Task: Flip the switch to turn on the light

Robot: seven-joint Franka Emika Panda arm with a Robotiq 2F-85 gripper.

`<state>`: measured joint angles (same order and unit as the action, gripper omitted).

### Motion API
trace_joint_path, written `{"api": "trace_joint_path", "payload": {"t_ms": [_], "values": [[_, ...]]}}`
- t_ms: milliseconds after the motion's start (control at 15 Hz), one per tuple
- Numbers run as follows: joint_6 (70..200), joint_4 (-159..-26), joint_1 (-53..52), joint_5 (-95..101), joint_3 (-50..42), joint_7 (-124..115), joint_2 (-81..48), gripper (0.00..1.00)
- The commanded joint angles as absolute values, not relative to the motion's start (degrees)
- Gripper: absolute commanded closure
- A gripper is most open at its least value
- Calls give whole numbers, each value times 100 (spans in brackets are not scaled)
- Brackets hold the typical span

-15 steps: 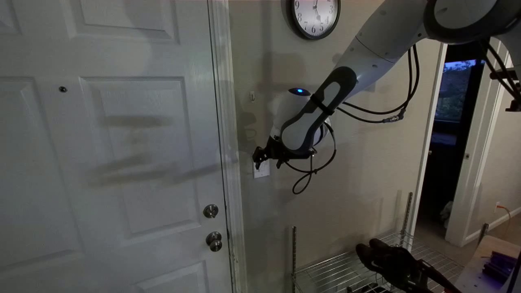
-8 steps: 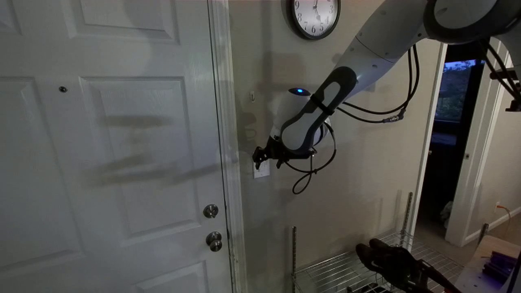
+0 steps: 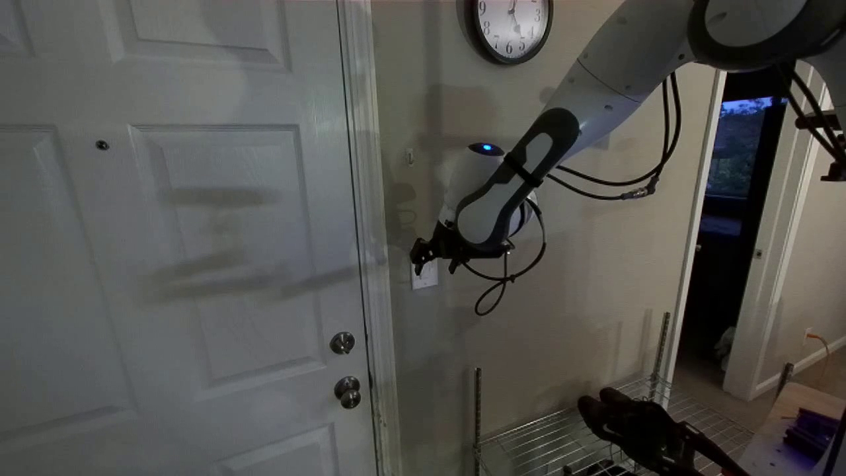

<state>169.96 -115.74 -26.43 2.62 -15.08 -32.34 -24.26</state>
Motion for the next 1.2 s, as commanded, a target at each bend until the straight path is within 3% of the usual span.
{"api": "trace_joint_path", "payload": {"t_ms": [0, 467, 867, 1133], "values": [[16996, -11574, -2643, 262, -1508, -3234, -2426, 0], [17033, -11595, -2515, 171, -1301, -3087, -2405, 0], [16932, -11556, -2017, 72, -472, -2625, -2418, 0], [16128, -11488, -2423, 480, -1079, -3319, -2370, 0]]}}
